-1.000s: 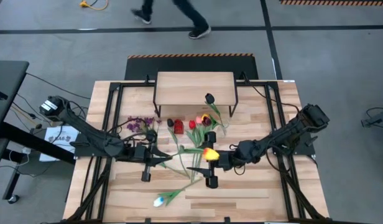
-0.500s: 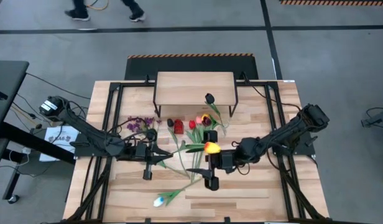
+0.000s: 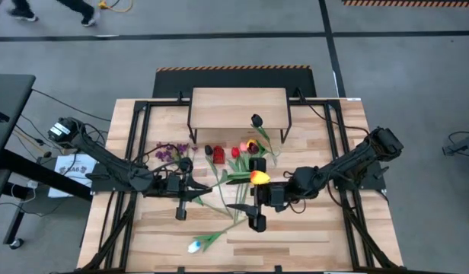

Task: Pick and place flowers into a vace then onto a shelf
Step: Put the bottom yellow flower into the transparent vase

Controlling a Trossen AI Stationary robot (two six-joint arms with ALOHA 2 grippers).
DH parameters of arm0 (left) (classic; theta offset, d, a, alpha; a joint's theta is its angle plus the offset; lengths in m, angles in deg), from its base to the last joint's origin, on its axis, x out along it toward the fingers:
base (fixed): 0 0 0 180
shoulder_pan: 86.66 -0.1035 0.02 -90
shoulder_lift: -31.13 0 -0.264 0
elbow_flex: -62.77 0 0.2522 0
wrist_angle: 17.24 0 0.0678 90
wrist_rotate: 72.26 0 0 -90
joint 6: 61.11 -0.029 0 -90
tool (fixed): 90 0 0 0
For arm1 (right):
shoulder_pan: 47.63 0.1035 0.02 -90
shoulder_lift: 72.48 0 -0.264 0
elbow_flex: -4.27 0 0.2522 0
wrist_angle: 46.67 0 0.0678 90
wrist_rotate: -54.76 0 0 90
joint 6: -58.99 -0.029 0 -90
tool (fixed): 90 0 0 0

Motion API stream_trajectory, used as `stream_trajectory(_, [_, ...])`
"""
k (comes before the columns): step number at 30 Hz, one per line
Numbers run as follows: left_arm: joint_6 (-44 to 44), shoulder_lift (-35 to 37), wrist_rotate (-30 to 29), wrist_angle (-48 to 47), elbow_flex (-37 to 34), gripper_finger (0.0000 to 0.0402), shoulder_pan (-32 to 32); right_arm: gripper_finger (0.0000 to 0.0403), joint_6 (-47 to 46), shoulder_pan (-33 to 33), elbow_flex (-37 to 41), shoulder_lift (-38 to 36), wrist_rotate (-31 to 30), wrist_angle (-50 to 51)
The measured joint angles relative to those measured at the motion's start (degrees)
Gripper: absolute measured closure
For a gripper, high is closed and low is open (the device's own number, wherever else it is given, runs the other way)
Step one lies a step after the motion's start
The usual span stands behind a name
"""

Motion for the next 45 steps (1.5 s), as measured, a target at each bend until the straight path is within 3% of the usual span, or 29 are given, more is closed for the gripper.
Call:
stream_trajectory(5, [-0.28, 0.00, -0.35, 0.17, 0.00, 0.0401, 0.00, 0.0154, -5.54, -0.68, 0.00, 0.00, -1.72, 10.03])
stream_trajectory(12, [-0.26, 0.00, -0.33, 0.19, 0.00, 0.0401, 0.00, 0.0154, -2.80, -0.71, 0.07, 0.00, -17.86, 15.55])
stream_trajectory(14, [-0.20, 0.00, -0.35, 0.16, 0.00, 0.0401, 0.00, 0.0154, -1.10, -0.74, 0.07, 0.00, -19.61, 14.56])
stream_trajectory(24, [-0.09, 0.00, -0.35, 0.14, 0.00, 0.0401, 0.00, 0.0154, 7.62, 1.47, 0.07, 0.00, -18.02, 2.63])
stream_trajectory(37, [0.15, 0.00, -0.36, -0.30, 0.00, 0.0401, 0.00, 0.0157, 10.06, 3.32, 0.07, 0.00, -16.51, -4.55])
stream_trajectory(41, [0.15, 0.00, -0.37, -0.30, 0.00, 0.0401, 0.00, 0.0182, 9.89, 2.72, 0.07, 0.00, -16.48, -5.45])
stream_trajectory(45, [0.15, 0.00, -0.35, -0.27, 0.00, 0.0401, 0.00, 0.0234, 8.52, 1.58, 0.07, 0.00, -16.29, -5.36])
